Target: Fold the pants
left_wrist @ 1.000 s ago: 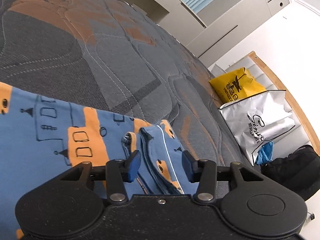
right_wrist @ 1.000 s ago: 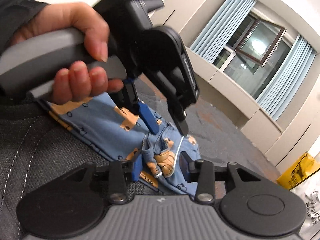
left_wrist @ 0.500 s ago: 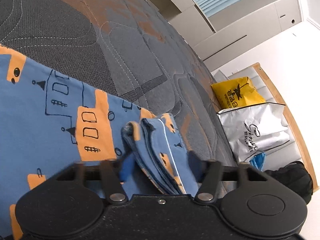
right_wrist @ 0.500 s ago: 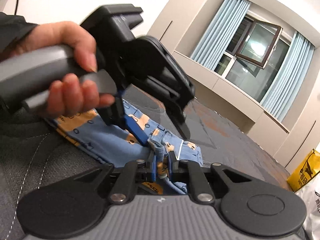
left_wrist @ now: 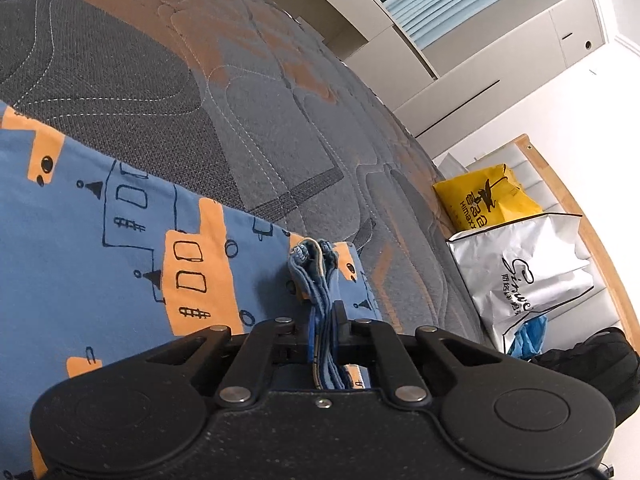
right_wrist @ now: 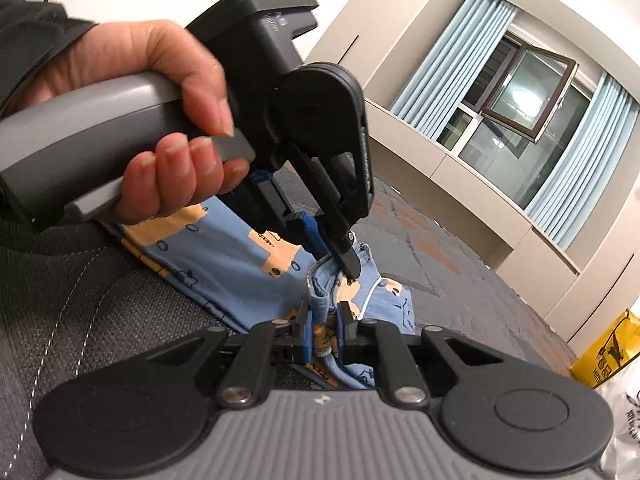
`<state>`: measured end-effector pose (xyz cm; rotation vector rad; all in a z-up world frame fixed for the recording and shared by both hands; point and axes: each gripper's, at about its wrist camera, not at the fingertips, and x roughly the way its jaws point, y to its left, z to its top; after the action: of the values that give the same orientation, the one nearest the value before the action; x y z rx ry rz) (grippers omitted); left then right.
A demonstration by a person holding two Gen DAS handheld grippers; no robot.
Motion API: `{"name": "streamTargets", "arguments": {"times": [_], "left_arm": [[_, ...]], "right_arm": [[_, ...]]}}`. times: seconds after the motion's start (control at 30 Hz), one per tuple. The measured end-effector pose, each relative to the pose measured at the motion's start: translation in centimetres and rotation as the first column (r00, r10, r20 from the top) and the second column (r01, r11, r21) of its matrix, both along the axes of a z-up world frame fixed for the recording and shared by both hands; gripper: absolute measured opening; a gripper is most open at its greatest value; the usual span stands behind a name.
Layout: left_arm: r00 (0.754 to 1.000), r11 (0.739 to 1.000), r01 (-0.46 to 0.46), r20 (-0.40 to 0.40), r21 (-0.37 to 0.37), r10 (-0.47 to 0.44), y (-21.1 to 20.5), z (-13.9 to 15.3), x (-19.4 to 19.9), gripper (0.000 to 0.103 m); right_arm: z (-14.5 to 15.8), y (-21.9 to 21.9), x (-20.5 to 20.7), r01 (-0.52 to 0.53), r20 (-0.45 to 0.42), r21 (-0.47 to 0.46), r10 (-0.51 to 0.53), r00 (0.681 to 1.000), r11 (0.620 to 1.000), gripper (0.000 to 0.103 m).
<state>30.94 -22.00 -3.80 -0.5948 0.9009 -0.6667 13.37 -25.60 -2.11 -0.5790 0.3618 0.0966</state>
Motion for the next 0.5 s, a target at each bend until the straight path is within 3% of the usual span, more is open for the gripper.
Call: {"name": "streamTargets", "arguments": {"times": [0.17,0.5], "left_arm": [[1.0,1.0,-0.004,0.018,0.023,0.003,0.4,0.5,-0.5,0.007],[0.993,0.993,-0.029,0.115,0.111,0.017,5.4,3.6,-2.9,0.007]], "right_arm": [[-0.2,0.3,0.0,-0.008,-0.005,-0.02,0.007,1.0,1.0,0.013],[2.0,3.3,-1.0,-0.057,-0.007,0.067,0.058,0.998,0.996,0.013]]}}
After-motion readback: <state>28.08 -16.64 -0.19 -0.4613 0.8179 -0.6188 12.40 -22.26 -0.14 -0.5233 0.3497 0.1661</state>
